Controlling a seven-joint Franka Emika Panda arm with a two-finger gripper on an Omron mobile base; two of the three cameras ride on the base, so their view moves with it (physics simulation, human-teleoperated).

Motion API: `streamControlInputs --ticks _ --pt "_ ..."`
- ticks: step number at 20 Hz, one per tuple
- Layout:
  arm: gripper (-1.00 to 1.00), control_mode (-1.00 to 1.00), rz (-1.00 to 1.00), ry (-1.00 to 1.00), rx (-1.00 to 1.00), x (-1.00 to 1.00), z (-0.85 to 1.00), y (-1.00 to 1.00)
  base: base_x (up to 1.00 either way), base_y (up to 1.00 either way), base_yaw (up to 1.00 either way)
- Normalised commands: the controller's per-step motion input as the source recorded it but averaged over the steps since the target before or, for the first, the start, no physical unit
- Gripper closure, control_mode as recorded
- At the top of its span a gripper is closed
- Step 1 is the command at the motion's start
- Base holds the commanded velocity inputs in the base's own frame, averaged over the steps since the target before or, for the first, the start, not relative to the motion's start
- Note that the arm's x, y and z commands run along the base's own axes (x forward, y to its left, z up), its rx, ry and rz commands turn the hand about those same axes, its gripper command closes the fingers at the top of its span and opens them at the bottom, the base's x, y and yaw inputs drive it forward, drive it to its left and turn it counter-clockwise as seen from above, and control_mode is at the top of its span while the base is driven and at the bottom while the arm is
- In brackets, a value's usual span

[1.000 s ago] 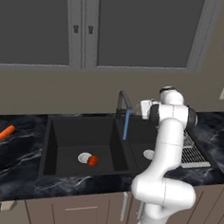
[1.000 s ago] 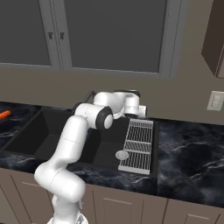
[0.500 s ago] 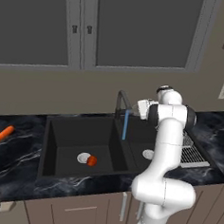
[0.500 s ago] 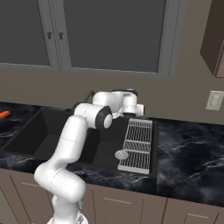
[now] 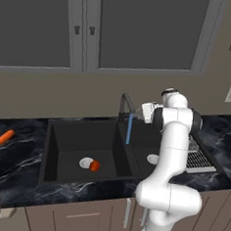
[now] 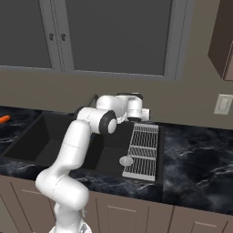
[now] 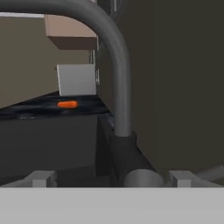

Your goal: Turn on the sink faucet. Then move the tomato from the counter to the sink. Turn off the sink. Move the vegetable from the sink to the pot next to the stove. Finally move the pot to the front right burner.

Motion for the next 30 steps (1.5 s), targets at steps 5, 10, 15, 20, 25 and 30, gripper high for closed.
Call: streamControlInputs --ticks 5,10,15,20,25,30 --pt "-1.0 -1.0 0.04 -0.07 0.0 0.3 0.03 0.1 0.0 0.0 0.0" --pt "-1.0 -1.0 0.11 -0.14 -0.01 0.26 0.11 0.25 0.0 0.0 0.0" --pt "-1.0 -1.0 0.13 -0.14 -0.02 0.28 0.18 0.3 0.0 0.0 0.0" --pt "-1.0 -1.0 0.08 -0.06 0.0 0.29 0.2 0.25 0.0 0.0 0.0" --pt "-1.0 -1.0 0.01 0.0 0.0 0.14 0.19 0.18 0.0 0.0 0.0" --pt "-1.0 -1.0 0.0 0.0 0.01 0.0 0.18 0.1 0.0 0.0 0.0"
